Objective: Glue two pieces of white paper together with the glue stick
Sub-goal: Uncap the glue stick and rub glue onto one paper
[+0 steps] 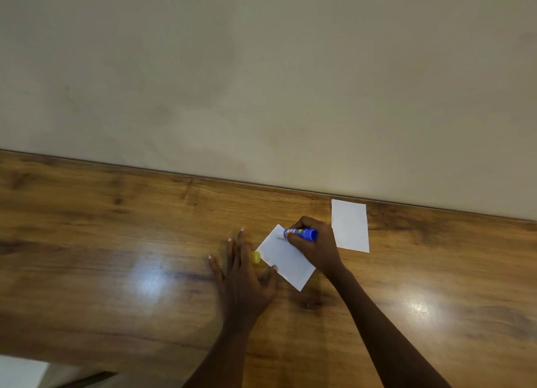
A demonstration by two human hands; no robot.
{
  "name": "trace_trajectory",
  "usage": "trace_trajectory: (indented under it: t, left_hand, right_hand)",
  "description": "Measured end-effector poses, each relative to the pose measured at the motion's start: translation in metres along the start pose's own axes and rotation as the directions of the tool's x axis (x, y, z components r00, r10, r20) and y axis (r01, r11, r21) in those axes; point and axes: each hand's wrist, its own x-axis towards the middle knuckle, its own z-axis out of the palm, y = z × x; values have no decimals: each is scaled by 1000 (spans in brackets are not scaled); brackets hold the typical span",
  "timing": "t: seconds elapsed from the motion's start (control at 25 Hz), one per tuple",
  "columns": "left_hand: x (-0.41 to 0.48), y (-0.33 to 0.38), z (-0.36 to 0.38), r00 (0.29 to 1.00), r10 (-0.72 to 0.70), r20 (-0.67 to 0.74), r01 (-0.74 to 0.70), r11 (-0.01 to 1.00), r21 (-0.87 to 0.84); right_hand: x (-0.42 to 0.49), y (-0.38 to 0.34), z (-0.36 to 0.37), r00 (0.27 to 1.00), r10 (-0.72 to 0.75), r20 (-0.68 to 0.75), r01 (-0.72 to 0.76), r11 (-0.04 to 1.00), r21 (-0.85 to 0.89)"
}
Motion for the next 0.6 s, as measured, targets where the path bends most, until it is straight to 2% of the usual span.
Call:
trace_trajectory:
  t: [0.32,0.44,0.48,0.52,0.6]
  left_hand:
    - [0,0,-1,1000,-9,7,9,1000,-18]
    - [0,1,-1,999,-35,17,36,999,-37]
    - [0,0,0,999,-35,19,35,999,-40]
    - [0,0,0,999,-28,23,29,999,-38]
    - [0,0,-1,999,-20,36,21,999,-35]
  right_hand:
    - [8,-3,-3,997,31,-69,-32,999,-17]
    - [-13,-10,6,967,70,-246,-28,985,169]
    - [-25,-10,13,948,84,-307,-33,985,168]
    - [-39,-9,20,937,87,-338,-58,994,96]
    - [-62,-4,36,955,98,-281,-144,978,-148]
